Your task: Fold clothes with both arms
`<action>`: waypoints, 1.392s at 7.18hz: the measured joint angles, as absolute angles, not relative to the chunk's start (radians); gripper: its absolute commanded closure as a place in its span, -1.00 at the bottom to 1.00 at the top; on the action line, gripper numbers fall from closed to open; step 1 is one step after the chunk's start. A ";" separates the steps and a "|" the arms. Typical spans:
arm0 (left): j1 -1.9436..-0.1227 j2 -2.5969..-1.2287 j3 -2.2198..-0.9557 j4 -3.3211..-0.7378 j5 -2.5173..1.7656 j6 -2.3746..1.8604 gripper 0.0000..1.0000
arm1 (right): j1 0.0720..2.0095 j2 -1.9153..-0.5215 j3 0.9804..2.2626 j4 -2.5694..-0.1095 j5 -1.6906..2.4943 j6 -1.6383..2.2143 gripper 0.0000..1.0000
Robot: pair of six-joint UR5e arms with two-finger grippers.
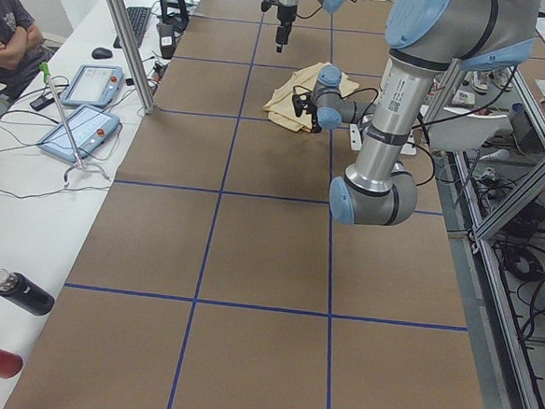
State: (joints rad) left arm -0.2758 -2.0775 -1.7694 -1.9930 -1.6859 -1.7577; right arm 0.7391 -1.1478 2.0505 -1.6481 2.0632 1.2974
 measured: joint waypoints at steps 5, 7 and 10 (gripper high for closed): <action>-0.271 -2.086 -1.745 -1.999 -1.686 -1.756 -0.56 | 0.740 -1.147 2.045 -1.647 2.063 1.295 -1.00; -0.270 -2.091 -1.739 -1.998 -1.686 -1.756 -0.50 | 0.740 -1.147 2.044 -1.648 2.063 1.295 -1.00; -0.270 -2.110 -1.717 -1.998 -1.687 -1.757 -0.48 | 0.741 -1.143 2.043 -1.647 2.065 1.296 -1.00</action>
